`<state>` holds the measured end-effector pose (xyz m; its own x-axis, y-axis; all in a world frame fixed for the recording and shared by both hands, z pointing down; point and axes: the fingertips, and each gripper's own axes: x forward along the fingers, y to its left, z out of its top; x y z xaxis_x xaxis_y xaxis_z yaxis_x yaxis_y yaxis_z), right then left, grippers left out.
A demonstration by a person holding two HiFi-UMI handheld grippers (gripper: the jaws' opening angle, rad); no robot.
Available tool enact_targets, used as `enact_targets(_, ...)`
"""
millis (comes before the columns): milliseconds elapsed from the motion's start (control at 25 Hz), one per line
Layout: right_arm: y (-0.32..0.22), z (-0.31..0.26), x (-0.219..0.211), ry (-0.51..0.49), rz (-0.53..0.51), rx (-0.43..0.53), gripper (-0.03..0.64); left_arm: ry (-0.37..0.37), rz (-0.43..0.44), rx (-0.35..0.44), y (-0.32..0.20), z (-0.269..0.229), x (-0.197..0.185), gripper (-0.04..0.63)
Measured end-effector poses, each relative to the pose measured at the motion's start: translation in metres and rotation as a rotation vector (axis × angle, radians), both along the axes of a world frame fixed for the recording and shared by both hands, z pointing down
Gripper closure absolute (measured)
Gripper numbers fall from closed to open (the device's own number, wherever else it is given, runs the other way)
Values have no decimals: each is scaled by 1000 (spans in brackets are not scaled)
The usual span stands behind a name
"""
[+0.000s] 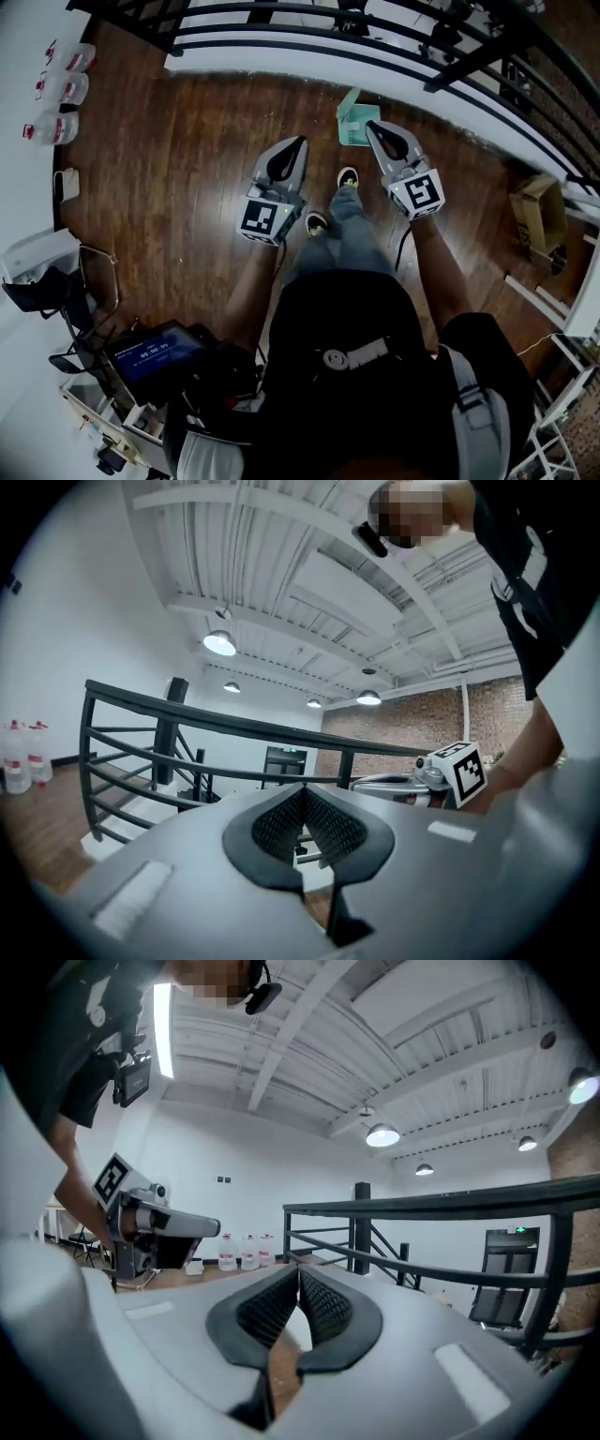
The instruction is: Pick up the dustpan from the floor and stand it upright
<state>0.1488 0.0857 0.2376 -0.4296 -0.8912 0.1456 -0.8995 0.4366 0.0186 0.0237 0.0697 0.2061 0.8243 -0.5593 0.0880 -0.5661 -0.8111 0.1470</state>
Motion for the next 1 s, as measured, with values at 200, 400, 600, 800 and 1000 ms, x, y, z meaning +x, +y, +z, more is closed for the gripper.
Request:
enact_targets(200,62,-75,-57,-11,-39,50,614,-11,-29,76,49,-72,-31,577)
enact_targets(400,77,-108,-88,-42,-107,78,614,23,-41,129,66,-109,-29,577)
enact_targets(600,58,-119,-96,-75,-142,99,614,36,-52,154,58,-117,-23,577)
enact_targets(800,75,-136,-80,-77,-162,122,614,31,-44,166,89,-122,-1,577)
enact_targets(1000,75,-143,-77,-62,-173,139,615,18,-47,170,92,-124,4,577)
